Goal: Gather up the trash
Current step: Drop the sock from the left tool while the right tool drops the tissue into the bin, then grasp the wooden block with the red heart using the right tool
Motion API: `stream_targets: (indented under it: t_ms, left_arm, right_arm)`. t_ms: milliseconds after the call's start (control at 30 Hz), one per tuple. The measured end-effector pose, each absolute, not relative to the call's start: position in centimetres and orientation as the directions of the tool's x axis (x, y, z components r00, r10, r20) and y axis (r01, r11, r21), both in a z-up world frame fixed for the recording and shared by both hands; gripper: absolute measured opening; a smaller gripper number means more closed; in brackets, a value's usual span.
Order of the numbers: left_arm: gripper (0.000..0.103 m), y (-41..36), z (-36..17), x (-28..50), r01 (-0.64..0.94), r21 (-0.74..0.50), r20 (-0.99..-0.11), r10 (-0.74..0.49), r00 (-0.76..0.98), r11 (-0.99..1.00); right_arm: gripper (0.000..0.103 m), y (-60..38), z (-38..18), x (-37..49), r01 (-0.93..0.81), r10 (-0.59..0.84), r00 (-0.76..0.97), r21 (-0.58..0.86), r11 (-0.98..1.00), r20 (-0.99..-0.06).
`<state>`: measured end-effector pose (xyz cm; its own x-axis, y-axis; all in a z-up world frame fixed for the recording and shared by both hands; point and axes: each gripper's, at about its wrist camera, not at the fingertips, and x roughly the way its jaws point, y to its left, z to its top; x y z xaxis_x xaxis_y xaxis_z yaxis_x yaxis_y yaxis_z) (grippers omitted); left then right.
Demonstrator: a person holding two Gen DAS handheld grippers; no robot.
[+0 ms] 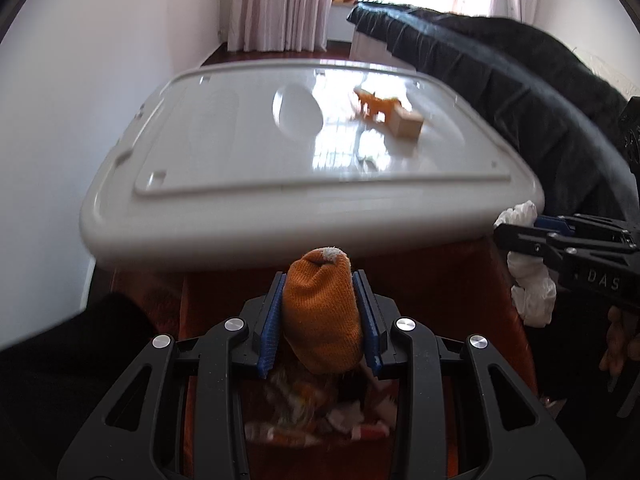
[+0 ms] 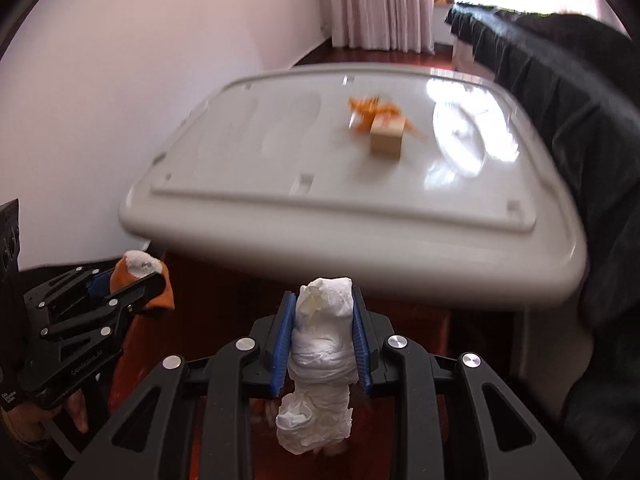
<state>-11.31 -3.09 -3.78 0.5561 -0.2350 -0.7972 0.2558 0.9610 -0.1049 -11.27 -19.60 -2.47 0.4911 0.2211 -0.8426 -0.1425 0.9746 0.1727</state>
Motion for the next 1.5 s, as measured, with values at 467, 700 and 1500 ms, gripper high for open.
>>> stream_targets:
  t_ms: [467,700,1500]
  left_arm:
    - [0.059,-2.1,-5.5,-13.7,0.212,-0.103,-0.829,-0.201,0.522,0.972]
    - [0.079,-2.0,-5.3,-13.6,0.182,-0.057,-0.826,-0.149,0.544,0.982]
    - [0.079,-1.8,-0.7,-12.3,0.203,-0.032,-0.704,-0.166,0.691,0.979]
  right_arm:
    - [0.055,-18.0,-6.3,-15.1,-0.165,0.151,0.423,0.087,0.982,-0.893]
    - [0.092,-18.6,-5.2,-15.3,-0.129,0.069,0.5,0.004,0.992,-0.863]
    - [0.082,-19.7,-4.2,3.4,0.012,-0.011,0.574,-0.005,1.0,-0.819]
